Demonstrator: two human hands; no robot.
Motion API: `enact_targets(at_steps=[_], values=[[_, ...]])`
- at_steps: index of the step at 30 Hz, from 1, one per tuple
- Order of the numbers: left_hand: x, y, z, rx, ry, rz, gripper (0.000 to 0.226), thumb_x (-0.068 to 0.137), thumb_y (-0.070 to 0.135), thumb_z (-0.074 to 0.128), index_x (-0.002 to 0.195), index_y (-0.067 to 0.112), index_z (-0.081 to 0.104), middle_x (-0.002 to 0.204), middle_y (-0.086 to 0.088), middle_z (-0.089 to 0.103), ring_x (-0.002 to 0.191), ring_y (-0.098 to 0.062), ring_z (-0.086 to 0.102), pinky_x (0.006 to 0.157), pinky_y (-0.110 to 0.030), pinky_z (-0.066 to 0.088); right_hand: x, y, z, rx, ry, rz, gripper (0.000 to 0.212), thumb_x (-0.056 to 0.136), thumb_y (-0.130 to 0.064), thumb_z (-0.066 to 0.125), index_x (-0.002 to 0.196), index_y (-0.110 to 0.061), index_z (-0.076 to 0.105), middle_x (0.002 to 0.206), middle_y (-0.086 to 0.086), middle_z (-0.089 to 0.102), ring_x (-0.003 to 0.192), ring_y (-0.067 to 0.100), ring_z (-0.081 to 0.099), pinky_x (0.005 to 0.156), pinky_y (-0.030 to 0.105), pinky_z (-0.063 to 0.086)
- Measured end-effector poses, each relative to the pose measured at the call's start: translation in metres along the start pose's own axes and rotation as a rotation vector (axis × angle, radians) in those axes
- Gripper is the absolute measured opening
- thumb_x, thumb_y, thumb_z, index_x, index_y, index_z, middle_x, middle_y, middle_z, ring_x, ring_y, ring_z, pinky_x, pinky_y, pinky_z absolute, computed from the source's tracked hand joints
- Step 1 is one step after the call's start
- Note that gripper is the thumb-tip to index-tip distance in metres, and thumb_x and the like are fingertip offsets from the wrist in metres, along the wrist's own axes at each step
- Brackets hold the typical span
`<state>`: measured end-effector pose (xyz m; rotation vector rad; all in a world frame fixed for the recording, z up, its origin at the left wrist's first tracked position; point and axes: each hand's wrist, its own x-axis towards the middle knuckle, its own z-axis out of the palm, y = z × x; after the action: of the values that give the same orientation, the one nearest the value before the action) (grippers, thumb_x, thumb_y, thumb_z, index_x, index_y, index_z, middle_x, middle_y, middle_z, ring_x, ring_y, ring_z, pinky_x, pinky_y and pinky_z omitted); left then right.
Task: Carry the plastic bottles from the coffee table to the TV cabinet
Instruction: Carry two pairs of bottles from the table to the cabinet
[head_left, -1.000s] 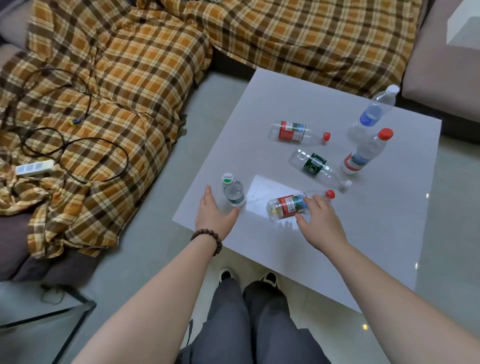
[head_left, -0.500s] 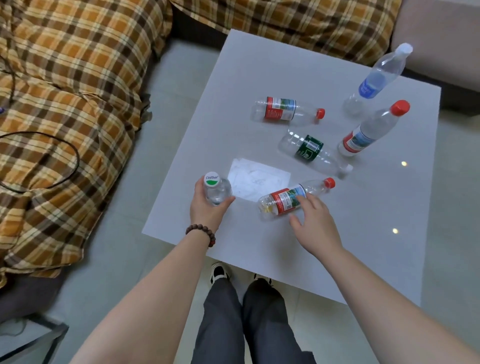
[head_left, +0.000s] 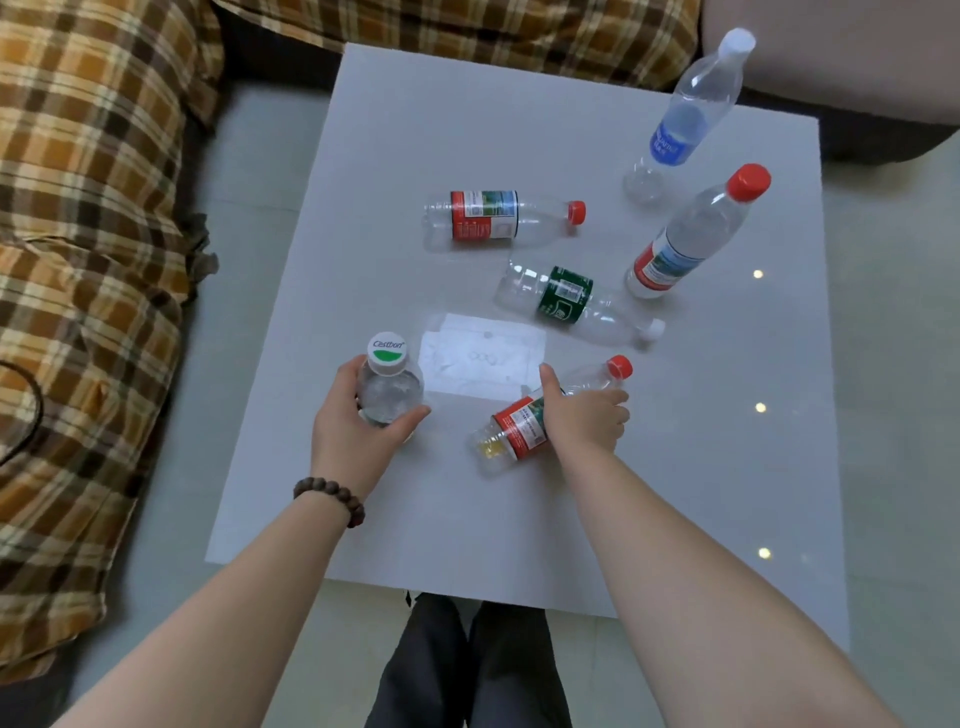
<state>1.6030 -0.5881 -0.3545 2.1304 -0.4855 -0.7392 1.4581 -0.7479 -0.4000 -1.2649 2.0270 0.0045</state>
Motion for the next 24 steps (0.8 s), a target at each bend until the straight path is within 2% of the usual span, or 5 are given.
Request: enact_targets(at_steps=[4,7,10,15,24], values=[[0.005,0.000,0.003,0.004,-0.007,0.007,0.065,0.069,0.024,0.084,0.124,0.020,0.049,0.112,0.007,0.060,0.099,-0.009,0.055,0.074,-0.006,0.038,0.014,-0.001,0.009,0.061,-0.038,-0.025,0.094,0.078,-0.053,0.066,0.142,-0.001,0.020,0.136,0.021,0.040,0.117,0.040,0.052,0.091,0.045,0.046],[0.008,0.003,0.004,0.016,-0.022,0.011,0.065,0.069,0.025,0.084,0.123,0.022,0.048,0.111,0.009,0.059,0.098,-0.009,0.055,0.075,-0.006,0.038,0.012,0.003,0.009,0.109,-0.049,-0.154,0.080,0.079,-0.043,0.069,0.137,-0.004,0.029,0.134,0.017,0.040,0.113,0.039,0.054,0.087,0.041,0.046],[0.009,0.010,0.004,0.032,-0.056,0.011,0.064,0.068,0.028,0.084,0.122,0.022,0.049,0.111,0.007,0.061,0.101,-0.014,0.057,0.087,-0.022,0.045,0.001,0.003,-0.007,0.205,-0.063,-0.340,0.075,0.079,-0.034,0.071,0.138,-0.010,0.031,0.134,0.011,0.040,0.112,0.030,0.054,0.083,0.030,0.042],[-0.005,0.050,0.003,0.033,-0.138,0.063,0.062,0.067,0.031,0.084,0.118,0.023,0.052,0.109,0.005,0.064,0.101,-0.015,0.061,0.093,-0.033,0.050,-0.031,-0.004,-0.066,0.327,-0.059,-0.524,0.079,0.077,-0.024,0.074,0.141,-0.020,0.028,0.132,0.003,0.040,0.114,0.017,0.048,0.095,0.029,0.042],[-0.063,0.171,-0.010,0.040,-0.237,0.312,0.057,0.065,0.038,0.084,0.109,0.034,0.049,0.101,0.013,0.062,0.095,-0.011,0.060,0.086,-0.034,0.052,-0.110,0.006,-0.206,0.404,0.115,-0.700,0.079,0.073,-0.023,0.077,0.137,-0.029,0.031,0.128,-0.005,0.043,0.115,0.011,0.048,0.094,0.025,0.041]])
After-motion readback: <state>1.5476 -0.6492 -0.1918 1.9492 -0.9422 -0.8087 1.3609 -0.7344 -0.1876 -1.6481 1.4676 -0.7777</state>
